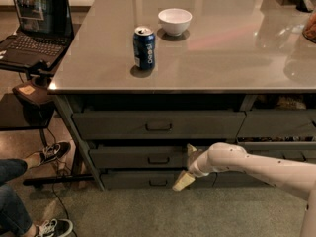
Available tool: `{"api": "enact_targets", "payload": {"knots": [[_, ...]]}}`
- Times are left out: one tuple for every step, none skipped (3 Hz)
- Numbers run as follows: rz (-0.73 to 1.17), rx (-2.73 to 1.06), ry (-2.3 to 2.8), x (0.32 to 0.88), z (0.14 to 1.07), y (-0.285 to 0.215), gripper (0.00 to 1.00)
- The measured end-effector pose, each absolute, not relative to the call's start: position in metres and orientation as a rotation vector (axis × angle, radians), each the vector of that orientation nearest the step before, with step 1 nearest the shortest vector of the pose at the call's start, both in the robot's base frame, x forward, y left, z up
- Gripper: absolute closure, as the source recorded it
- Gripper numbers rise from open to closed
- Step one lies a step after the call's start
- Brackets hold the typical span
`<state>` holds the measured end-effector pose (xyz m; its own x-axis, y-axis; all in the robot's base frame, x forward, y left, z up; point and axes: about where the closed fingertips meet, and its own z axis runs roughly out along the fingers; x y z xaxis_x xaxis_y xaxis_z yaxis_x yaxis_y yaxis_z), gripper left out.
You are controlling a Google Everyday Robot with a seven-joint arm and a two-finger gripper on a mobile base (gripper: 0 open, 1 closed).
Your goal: Open middle drawer
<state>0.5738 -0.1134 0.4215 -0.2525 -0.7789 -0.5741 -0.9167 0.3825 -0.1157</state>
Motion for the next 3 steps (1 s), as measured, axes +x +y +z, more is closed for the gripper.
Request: {"api": "enact_targets", "payload": {"knots": [[0.430,-1.432,2.091,0.574,0.413,-0.100,0.00],[0.429,-1.432,2.091,0.575,0.415,-0.100,0.00],[0.311,-1.436,2.096,0.615,0.411,-0.098,0.00]]}}
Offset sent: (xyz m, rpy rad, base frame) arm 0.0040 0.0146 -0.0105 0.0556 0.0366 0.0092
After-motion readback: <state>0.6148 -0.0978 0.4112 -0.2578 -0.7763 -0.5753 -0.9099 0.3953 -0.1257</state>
